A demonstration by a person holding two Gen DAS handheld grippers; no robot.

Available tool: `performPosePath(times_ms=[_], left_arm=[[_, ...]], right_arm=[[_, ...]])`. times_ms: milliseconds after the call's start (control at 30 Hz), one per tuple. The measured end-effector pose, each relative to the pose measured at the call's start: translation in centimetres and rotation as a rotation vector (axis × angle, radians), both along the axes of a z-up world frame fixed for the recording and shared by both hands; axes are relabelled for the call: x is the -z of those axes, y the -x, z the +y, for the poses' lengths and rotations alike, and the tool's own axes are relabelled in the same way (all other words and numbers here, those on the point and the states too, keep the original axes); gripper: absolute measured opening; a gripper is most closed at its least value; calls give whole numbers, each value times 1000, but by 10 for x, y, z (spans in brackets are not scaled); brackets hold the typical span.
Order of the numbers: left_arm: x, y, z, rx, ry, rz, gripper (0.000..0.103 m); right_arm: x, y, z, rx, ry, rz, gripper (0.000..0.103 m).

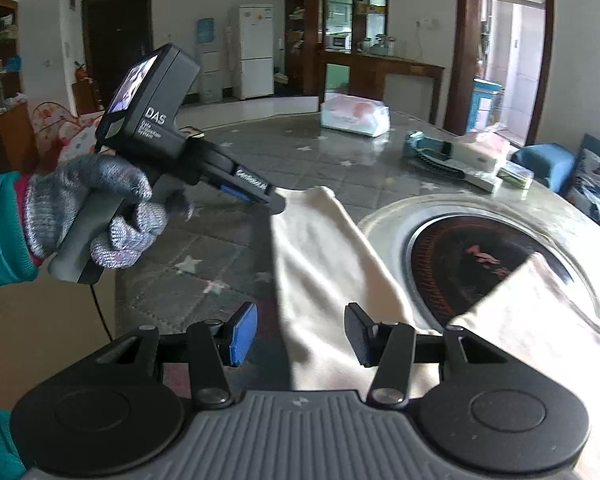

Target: Fold clothes

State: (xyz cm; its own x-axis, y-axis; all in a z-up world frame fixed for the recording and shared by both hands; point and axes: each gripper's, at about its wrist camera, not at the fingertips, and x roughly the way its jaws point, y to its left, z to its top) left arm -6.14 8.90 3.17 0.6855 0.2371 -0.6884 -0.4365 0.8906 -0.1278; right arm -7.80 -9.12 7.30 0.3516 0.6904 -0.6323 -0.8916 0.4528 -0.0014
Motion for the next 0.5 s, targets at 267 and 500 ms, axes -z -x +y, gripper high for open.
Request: performPosePath(times_ms=[267, 500], left_arm=[[-1, -5, 1, -30, 48, -36, 5], [-46, 16, -42, 150, 28, -224, 4]], right_arm=[[-13, 0, -25, 68, -22, -19, 49], [-28, -14, -59, 203, -76, 11, 47]])
